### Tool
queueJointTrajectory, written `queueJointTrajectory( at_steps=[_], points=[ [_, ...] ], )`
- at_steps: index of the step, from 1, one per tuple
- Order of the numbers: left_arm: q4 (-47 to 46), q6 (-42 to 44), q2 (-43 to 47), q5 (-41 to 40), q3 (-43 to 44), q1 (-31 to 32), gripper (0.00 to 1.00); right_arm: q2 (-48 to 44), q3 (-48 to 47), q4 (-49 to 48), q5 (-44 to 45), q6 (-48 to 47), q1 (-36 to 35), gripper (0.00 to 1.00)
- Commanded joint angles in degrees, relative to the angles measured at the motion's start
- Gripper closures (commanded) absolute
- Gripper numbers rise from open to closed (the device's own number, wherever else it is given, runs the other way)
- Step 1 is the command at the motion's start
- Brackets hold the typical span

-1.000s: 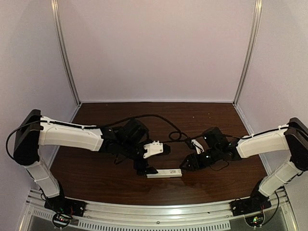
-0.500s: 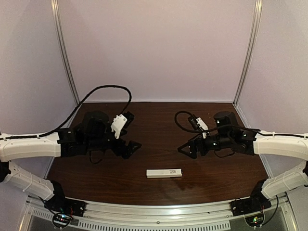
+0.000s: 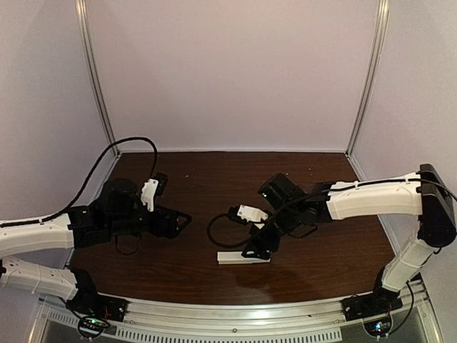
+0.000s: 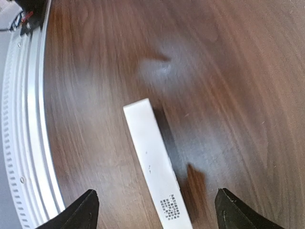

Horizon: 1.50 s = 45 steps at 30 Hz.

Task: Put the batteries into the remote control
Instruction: Move the remote control without the battery cover to the center of the board.

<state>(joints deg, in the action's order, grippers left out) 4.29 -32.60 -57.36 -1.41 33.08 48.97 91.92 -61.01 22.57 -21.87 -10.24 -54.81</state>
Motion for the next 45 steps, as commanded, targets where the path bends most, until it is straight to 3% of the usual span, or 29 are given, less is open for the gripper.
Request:
queueJointTrajectory(
  at_steps=[1,4,18,24,31,36,41,45],
  points=[
    [-2.2,-5.6,-3.0,5.6,-0.7,-1.1,0.07,3.8,-1.7,5.1,5.6,-5.6,-1.2,0.17],
    [-3.7,-7.6,-4.7,8.7,-1.5,-1.9,0.13,6.8,-3.4,5.9,7.2,-7.3,-1.8,0.19],
    [-5.6,-12.4,-6.3,11.1,-3.6,-5.9,0.22,15.0,-7.1,7.3,7.4,-10.5,-3.5,0.29],
    [-6.4,-12.5,-6.9,11.2,-3.8,-6.0,0.23,17.9,-8.4,7.7,9.3,-11.2,-4.2,0.39],
    [-5.9,-12.0,-7.6,10.7,-3.2,-6.0,0.24,20.4,-10.1,8.0,10.0,-11.4,-4.1,0.59],
    [-4.7,-11.8,-9.0,9.7,-2.4,-6.1,0.27,22.2,-11.9,8.0,10.8,-10.6,-3.6,0.64],
    [-4.6,-11.7,-10.7,9.6,-1.6,-6.3,0.29,22.8,-13.0,7.7,11.3,-10.1,-3.0,0.62],
    [-4.9,-10.1,-12.9,11.0,-0.8,-6.3,0.29,21.5,-13.2,7.7,10.4,-9.0,-2.9,0.45]
  ],
)
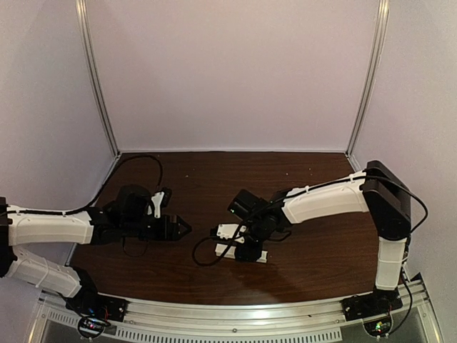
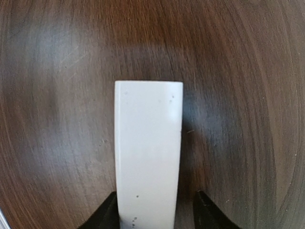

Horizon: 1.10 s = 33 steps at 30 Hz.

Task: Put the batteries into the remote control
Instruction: Move the remote control without the battery cover to the center of the board, then press the battery cover onto the remote control without the battery cover.

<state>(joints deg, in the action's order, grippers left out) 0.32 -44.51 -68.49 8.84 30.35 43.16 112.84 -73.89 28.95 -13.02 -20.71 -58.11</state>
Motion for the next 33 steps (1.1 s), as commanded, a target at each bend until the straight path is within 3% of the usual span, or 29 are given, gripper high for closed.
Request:
queueJointTrajectory(
  at_steps=[1,6,11,16,22,33],
  points=[
    [-0.9,2.6,-2.3,1.1,2.4,-0.4,0.29,-0.6,-0.1,1.0,1.3,2.1,0.4,0.4],
    [-2.1,6.0,-5.0,3.6,3.6,-0.4,0.29,-10.5,2.5,-2.6,-0.5,7.9,0.4,0.26],
    [-1.6,8.3,-8.4,3.5,5.6,1.0,0.35,-21.3,7.0,-7.1,1.7,19.3,1.8,0.23],
    [-0.7,9.0,-12.9,1.9,8.1,3.8,0.45,-30.3,15.7,-7.9,2.9,35.9,4.0,0.25],
    [-0.6,9.3,-17.4,1.2,11.3,6.9,0.46,-39.2,27.3,-8.9,3.1,51.4,5.6,0.35],
    [1.6,9.0,-24.3,-0.2,17.1,9.9,0.59,-40.2,41.1,-24.6,-3.8,65.4,6.7,0.48]
  ],
)
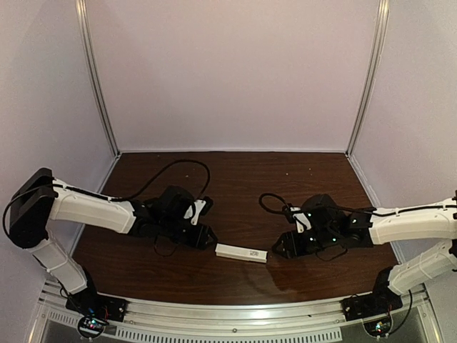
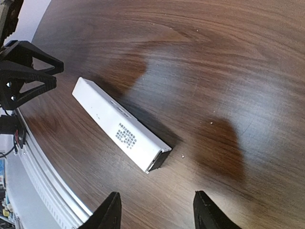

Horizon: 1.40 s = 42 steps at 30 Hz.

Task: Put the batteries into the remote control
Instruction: Press the battery cover onto the remote control without the battery cover.

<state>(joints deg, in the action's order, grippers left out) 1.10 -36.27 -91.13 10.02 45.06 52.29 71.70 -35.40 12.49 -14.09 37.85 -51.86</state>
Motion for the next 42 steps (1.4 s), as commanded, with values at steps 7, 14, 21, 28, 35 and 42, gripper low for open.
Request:
queueJointTrajectory(
  at_steps=[7,14,21,28,35,42],
  points=[
    [2.5,1.0,-4.7,-2.5,4.7,2.6,0.65,3.9,4.2,-14.3,-4.5,9.8,0.6,0.53],
    [4.0,0.9,-5.9,-4.3,5.4,3.0,0.72,7.6,5.4,-18.9,-5.8,12.2,0.7,0.58],
    [4.6,1.2,-6.4,-4.5,5.7,3.3,0.77,9.8,5.9,-22.3,-7.0,14.0,0.7,0.59],
    [4.3,1.4,-7.1,-4.3,6.1,3.7,0.78,11.0,6.2,-24.0,-7.8,14.7,0.7,0.62],
    [4.6,1.5,-8.0,-4.4,6.3,4.0,0.82,13.2,6.6,-25.1,-8.0,14.8,0.7,0.65],
    [5.4,1.9,-9.0,-4.6,7.0,4.5,0.85,14.4,6.3,-25.0,-7.5,14.4,0.8,0.68]
  ],
)
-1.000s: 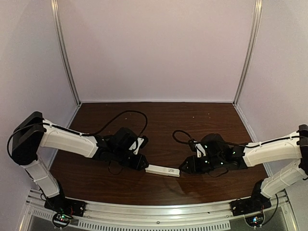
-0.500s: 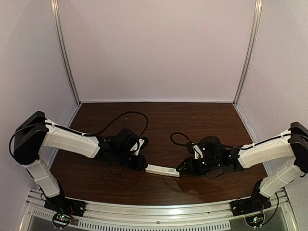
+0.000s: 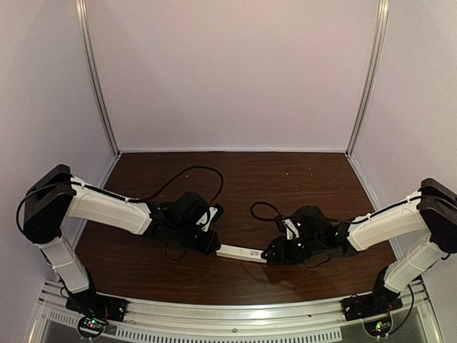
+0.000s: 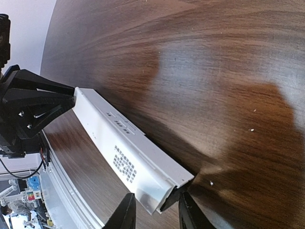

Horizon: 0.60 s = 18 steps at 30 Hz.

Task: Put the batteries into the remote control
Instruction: Press the battery cover onto the remote control without the battery cover.

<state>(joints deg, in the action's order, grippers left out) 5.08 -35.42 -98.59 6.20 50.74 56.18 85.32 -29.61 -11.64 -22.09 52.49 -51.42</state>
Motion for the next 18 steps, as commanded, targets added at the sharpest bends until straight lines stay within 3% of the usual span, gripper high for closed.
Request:
queueJointTrajectory(
  at_steps=[1,11,18],
  points=[
    [1.5,1.2,-1.7,-0.8,1.4,0.7,0.85,0.9,0.3,-0.7,0.7,-0.3,0.4,0.69],
    [2.3,1.5,-1.9,-1.0,1.6,1.1,0.88,2.9,0.6,0.2,1.5,-0.3,0.5,0.8],
    [2.6,1.6,-2.5,-1.0,1.1,1.6,0.9,3.9,0.9,-0.2,1.3,-0.3,0.7,0.82]
  ],
)
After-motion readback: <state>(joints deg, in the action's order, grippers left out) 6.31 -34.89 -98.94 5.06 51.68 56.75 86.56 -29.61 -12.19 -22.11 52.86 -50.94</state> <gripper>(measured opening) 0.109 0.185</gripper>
